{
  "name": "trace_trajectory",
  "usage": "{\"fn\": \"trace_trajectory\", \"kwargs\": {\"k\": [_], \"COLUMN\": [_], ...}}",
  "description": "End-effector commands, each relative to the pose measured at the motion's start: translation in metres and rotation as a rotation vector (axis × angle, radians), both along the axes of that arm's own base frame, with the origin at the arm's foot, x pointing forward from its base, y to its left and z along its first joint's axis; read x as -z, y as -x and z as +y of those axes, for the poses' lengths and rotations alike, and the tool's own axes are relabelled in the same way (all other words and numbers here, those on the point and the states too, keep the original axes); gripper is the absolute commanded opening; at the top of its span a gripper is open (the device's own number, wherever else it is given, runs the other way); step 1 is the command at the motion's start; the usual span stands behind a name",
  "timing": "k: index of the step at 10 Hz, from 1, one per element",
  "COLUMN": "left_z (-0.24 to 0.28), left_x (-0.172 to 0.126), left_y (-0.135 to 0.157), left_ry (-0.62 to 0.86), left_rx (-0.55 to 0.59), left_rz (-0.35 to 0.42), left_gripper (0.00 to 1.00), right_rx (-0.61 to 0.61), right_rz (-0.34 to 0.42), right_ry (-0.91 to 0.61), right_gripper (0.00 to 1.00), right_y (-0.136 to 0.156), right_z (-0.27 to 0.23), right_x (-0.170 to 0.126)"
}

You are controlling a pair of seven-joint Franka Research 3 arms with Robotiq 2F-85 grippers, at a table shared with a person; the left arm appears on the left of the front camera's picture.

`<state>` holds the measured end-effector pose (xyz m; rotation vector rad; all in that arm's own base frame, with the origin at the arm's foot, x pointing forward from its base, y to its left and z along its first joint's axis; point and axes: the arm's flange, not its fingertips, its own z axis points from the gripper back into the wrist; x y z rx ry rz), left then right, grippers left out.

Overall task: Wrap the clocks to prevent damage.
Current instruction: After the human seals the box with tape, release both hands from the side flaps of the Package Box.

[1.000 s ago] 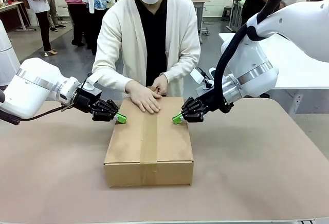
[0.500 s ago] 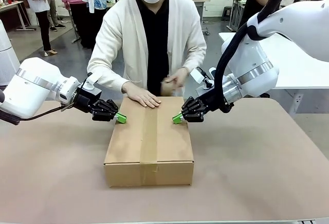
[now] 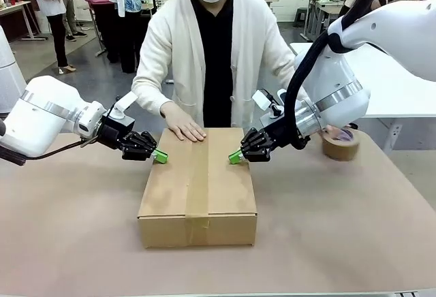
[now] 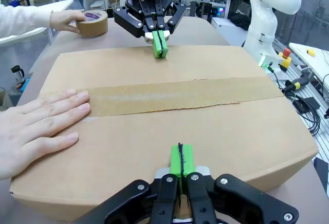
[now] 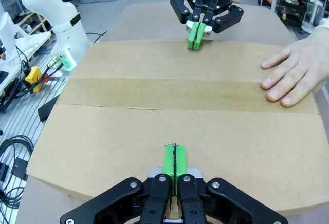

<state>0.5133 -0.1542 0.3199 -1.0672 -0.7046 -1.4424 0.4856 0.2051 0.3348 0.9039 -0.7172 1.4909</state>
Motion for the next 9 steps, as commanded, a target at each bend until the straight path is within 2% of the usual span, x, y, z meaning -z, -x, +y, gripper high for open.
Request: {"fn": "trace_trajectory", "kwargs": {"k": [1, 9], "left_z": [-0.0012, -0.0012], "left_x": [0.0029, 0.0029], "left_y": [0.0004, 0.0004], "left_ry": [-0.006, -0.006], "left_rx": [-0.002, -0.002], "left_rz": [-0.008, -0.008], "left_gripper": [0.0, 0.0], "right_rx": [0.005, 0.005], "right_rz": [0.011, 0.011], "right_ry": [0.003, 0.003], "right_gripper": [0.01, 0.01], "right_y": [0.0001, 0.0001], "right_z": [0.0003, 0.0003], "right_x": [0.0023, 0.0023]}}
